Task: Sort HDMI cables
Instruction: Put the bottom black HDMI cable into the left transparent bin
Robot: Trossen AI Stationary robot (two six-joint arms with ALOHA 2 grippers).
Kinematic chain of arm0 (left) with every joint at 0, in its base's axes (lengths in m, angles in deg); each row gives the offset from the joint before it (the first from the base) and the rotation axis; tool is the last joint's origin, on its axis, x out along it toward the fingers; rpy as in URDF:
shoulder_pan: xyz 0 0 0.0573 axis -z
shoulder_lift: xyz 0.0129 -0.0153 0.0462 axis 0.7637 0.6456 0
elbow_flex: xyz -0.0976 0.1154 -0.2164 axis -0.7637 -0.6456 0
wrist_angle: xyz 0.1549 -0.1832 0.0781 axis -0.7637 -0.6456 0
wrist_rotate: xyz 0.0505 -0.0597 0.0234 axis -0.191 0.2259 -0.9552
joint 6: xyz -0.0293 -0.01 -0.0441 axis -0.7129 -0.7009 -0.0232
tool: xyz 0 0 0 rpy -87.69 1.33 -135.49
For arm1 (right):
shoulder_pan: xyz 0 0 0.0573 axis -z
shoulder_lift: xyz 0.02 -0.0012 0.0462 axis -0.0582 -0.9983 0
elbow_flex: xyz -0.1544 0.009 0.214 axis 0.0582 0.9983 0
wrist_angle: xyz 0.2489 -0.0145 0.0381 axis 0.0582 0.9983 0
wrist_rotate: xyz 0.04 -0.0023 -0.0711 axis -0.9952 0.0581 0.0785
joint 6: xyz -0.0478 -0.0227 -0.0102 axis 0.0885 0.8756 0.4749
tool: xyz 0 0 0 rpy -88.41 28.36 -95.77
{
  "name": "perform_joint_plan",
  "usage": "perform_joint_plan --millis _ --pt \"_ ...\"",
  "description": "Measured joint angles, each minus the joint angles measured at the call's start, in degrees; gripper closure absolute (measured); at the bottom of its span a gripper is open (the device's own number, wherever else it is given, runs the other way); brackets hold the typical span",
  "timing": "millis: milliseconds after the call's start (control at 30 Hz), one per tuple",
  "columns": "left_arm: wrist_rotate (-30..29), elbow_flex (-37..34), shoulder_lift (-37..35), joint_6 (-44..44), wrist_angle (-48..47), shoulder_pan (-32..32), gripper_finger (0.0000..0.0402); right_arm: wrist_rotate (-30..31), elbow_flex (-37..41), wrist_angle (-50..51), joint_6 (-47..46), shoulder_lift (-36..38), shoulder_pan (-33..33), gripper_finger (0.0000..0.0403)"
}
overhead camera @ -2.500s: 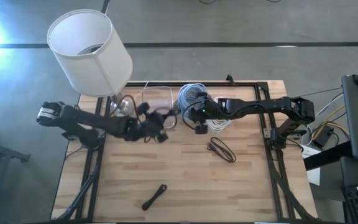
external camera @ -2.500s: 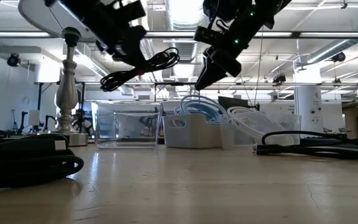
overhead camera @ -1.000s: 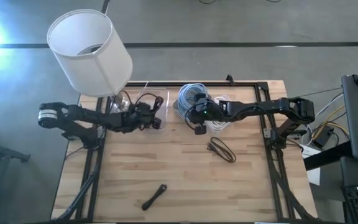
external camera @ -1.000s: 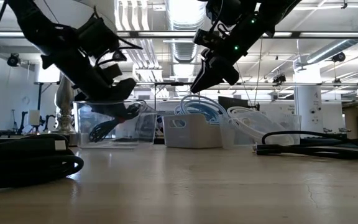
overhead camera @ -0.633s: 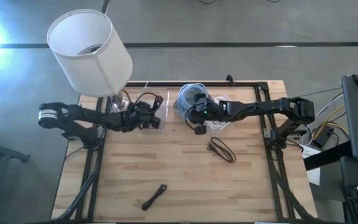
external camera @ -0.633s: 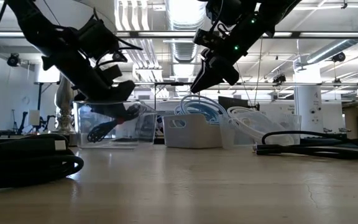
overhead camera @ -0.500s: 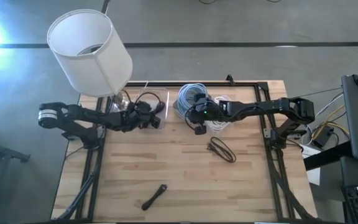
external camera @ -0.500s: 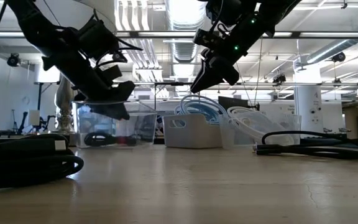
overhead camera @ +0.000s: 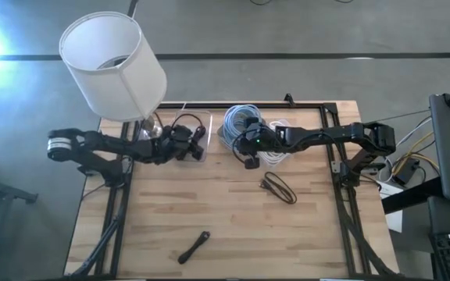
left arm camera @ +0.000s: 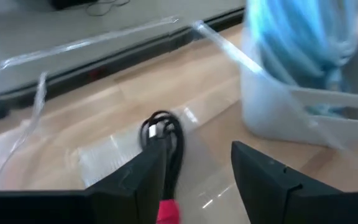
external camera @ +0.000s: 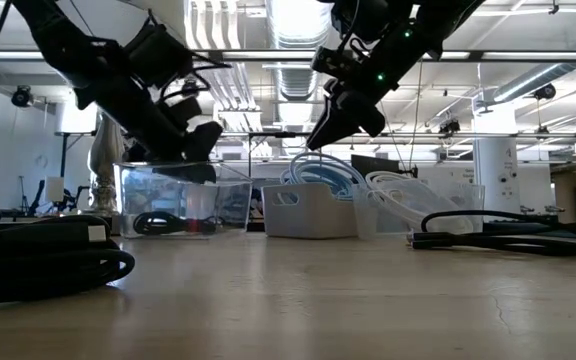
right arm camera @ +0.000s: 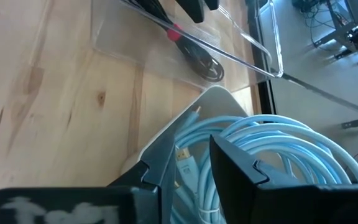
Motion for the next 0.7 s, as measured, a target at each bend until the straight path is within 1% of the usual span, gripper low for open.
perform_joint_plan --millis 100,267,467,567,700 --pt "3.6 1.8 -1.4 2.1 0.1 0.0 0.0218 0.0 0.2 0.3 -0.1 0.0 0.0 0.0309" --pt "13.3 5.2 -4.6 3.8 -2.4 0.3 0.0218 -0.2 1.6 0.4 -0.2 0.0 0.0 0.0306" --pt "23.6 6.4 -8.0 3.7 -4.2 2.8 0.0218 -4.6 3.2 0.4 -0.6 0.0 0.0 0.0300" --pt "24.8 6.4 -8.6 4.1 -3.9 5.1 0.0218 -6.8 3.4 0.4 -1.8 0.0 0.0 0.0297" --pt "24.7 6.4 -8.0 5.2 -3.4 6.8 0.0218 -7.3 3.1 0.3 -3.2 0.0 0.0 0.0296"
